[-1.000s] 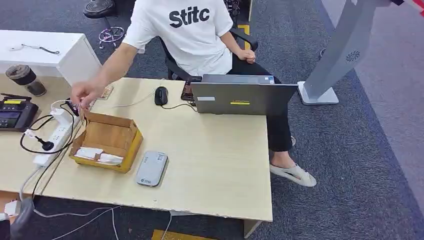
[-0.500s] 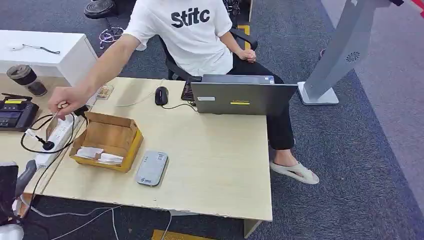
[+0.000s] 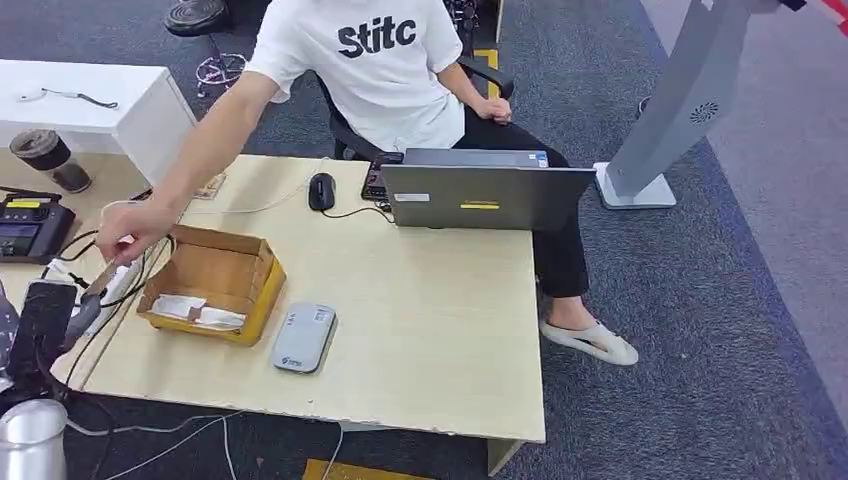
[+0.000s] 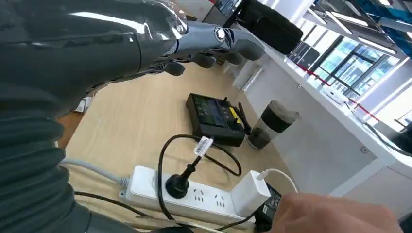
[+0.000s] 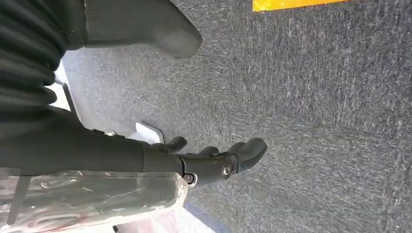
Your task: Pass the card to the sensor for recognition and then transmit it.
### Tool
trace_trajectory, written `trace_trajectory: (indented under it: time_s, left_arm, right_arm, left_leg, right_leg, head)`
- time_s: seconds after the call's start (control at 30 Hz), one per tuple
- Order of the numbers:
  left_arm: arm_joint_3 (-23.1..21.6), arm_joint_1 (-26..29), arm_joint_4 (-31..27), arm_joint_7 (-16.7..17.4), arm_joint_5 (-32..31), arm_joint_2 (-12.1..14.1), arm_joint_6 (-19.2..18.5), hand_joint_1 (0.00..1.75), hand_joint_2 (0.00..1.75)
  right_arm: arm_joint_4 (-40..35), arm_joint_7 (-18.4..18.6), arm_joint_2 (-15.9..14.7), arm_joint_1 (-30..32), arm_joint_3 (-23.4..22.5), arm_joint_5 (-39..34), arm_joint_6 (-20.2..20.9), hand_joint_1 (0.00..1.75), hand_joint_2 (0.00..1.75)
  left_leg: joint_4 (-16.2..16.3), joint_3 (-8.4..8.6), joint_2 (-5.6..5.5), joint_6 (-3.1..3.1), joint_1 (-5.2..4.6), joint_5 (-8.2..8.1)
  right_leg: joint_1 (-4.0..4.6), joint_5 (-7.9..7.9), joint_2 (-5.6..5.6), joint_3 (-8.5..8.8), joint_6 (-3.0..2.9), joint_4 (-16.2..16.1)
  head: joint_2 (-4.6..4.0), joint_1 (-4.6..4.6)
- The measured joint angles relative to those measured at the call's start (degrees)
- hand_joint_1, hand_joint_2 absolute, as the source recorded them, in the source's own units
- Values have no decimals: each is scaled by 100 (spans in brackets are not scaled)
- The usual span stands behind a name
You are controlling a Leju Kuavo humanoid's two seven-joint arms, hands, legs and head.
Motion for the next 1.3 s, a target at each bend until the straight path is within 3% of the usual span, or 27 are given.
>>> trace_trajectory:
  time_s: [0.3,0.37,0.4,0.43,0.53,1.3]
  left_arm:
    - [-138,-37,171,9,-214,37,37,0,175]
    - [-168,-37,180,22,-240,37,37,42,175]
    - [-179,-37,184,33,-265,37,37,79,175]
    - [-197,-38,188,35,-275,39,37,150,175]
    - [-300,-37,193,35,-352,35,33,175,175]
    - [-590,-64,199,111,-267,-4,-4,175,175]
  right_arm:
    - [0,7,-11,0,37,98,2,0,175]
    - [0,7,-13,1,39,98,2,0,175]
    - [0,4,-13,1,39,98,7,0,175]
    - [0,-4,-15,1,39,98,7,0,175]
    - [0,-20,-15,0,44,101,7,0,175]
    - [0,-72,-22,1,87,199,-28,0,175]
  left_leg:
    - [0,0,1,0,1,1]
    - [0,0,1,-1,1,1]
    - [0,0,1,-1,1,1]
    - [0,0,1,0,1,1]
    - [0,-1,0,0,1,1]
    - [0,-3,7,0,1,0]
  right_leg:
    - [1,0,1,-3,-1,1]
    - [1,0,2,-3,-1,1]
    - [1,0,2,-3,-1,1]
    - [1,0,2,-3,-1,1]
    - [1,0,1,-3,0,1]
    - [1,1,8,-5,-1,1]
  head:
    - [0,0]
    - [0,0]
    - [0,0]
    - [0,0]
    - [0,2]
    - [0,0]
